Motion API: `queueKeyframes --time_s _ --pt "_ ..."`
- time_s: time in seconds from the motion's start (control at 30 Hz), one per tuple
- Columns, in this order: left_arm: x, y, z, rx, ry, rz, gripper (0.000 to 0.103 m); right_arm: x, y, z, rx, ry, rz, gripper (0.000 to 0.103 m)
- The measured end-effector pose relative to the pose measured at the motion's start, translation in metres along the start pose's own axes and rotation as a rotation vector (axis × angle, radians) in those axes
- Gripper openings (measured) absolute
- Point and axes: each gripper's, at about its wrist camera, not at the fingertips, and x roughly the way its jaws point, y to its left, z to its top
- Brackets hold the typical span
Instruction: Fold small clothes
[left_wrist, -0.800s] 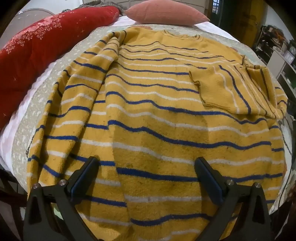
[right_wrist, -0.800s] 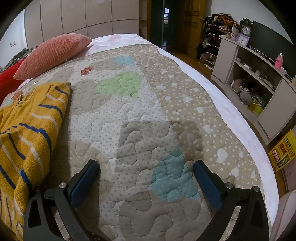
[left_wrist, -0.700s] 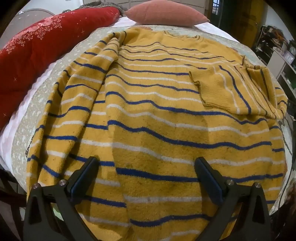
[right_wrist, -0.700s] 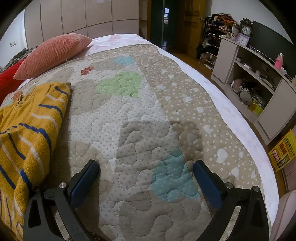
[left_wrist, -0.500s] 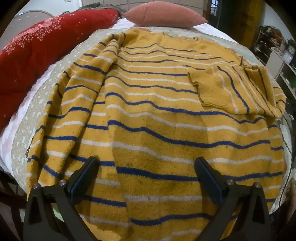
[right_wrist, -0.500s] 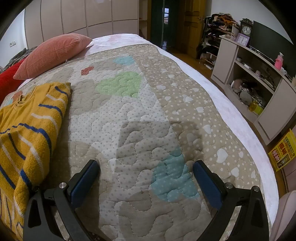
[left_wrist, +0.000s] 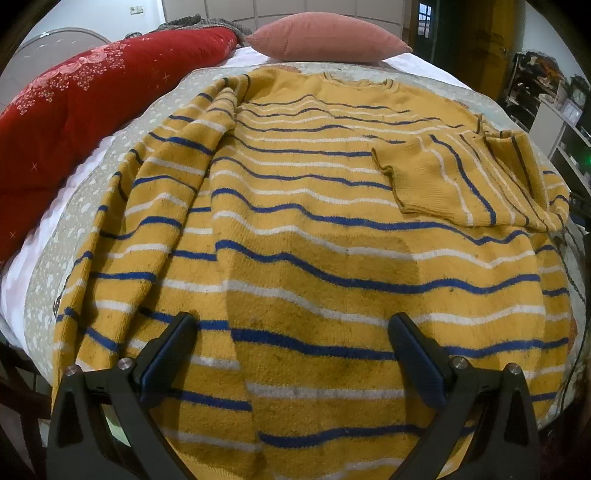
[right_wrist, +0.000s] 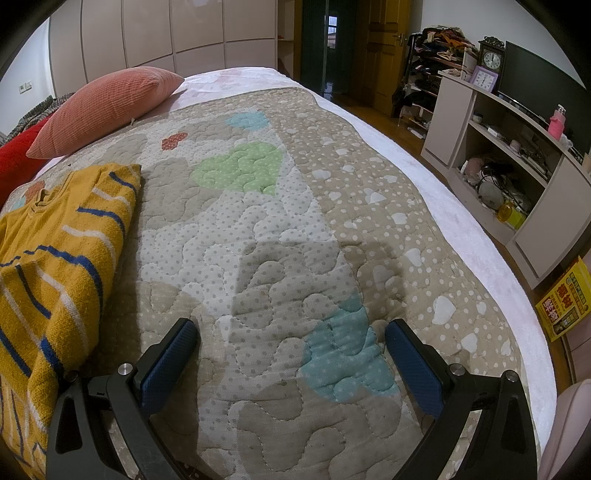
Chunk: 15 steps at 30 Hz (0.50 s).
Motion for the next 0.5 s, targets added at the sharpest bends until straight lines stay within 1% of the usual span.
queueKeyframes --time_s 0.2,0.5 --pt "0.0014 0.0016 -0.0052 0.01 -0.019 0.006 0.103 -0.0001 -0.0001 0.0 0.0 0.0 0.0 0.103" --pt "0.0014 0.0022 -0.0051 0.01 -0.024 0.004 0.103 -0.0002 -0.0001 0.0 0.0 0.0 0.0 0.103"
